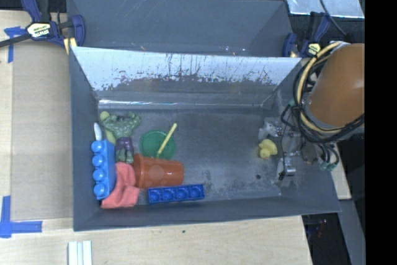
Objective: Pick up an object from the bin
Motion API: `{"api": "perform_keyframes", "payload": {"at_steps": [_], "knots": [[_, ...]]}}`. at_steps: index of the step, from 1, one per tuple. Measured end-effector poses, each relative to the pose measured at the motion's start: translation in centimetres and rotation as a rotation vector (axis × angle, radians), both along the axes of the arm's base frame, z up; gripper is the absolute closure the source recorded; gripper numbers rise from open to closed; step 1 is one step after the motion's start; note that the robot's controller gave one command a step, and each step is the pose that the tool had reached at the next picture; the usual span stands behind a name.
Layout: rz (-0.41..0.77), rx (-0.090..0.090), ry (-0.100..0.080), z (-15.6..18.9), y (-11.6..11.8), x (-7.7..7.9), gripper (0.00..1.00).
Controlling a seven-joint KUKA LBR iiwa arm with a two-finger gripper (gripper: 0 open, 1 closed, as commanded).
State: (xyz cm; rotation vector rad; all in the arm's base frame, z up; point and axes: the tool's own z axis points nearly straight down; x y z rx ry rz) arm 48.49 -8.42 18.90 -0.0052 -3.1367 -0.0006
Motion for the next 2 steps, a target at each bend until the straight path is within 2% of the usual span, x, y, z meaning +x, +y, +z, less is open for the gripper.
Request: {"api": "perform_keyframes", "payload": {"at_steps": [1,2], "knots": [[0.003,-0.001,-0.008,0.4,0.0,0.2,0.00],[0.121,-0.004,-0.021,-4.3,-4.0,4.2,0.00]]}}
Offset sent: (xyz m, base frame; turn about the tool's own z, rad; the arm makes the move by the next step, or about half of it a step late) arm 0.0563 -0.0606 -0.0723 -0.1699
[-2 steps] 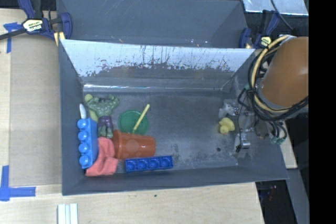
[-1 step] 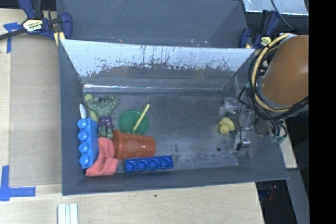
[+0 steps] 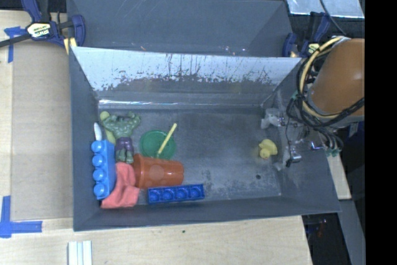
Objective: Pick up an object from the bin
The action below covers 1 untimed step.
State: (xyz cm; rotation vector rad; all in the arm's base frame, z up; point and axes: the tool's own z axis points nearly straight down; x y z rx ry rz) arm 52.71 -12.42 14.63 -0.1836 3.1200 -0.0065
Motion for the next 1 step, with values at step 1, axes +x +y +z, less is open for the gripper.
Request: {"api": "perform_keyframes", "payload": {"at_steps": [1], "knots": [[-0.198,0.004,0.010,-2.37,-1.52,0.66,0.00]]}}
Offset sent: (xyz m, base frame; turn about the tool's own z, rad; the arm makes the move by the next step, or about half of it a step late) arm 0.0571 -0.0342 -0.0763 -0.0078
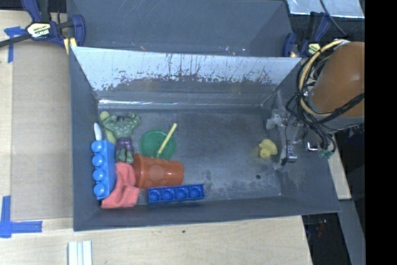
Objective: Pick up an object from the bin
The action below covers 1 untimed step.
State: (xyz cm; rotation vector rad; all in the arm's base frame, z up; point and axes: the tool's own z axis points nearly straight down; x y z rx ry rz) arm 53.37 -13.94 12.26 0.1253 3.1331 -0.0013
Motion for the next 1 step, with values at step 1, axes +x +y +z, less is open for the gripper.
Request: {"api": "perform_keyframes", "payload": {"at_steps": [1], "knots": [[0.204,-0.005,-0.006,-5.20,-1.93,5.16,1.00]]}}
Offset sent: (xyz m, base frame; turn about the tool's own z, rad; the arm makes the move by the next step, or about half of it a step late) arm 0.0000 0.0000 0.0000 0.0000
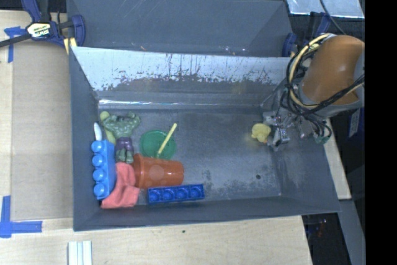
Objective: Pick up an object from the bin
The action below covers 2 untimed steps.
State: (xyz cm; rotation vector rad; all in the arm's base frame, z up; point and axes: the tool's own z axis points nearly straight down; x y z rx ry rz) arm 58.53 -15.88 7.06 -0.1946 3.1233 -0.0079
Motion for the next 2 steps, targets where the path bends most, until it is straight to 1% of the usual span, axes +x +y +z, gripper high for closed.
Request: {"api": "perform_keyframes", "payload": {"at_steps": [1,2], "knots": [[0.000,0.000,0.000,0.0,0.0,0.0,1.00],[-0.028,0.002,0.004,6.5,0.3,-0.2,1.00]]}}
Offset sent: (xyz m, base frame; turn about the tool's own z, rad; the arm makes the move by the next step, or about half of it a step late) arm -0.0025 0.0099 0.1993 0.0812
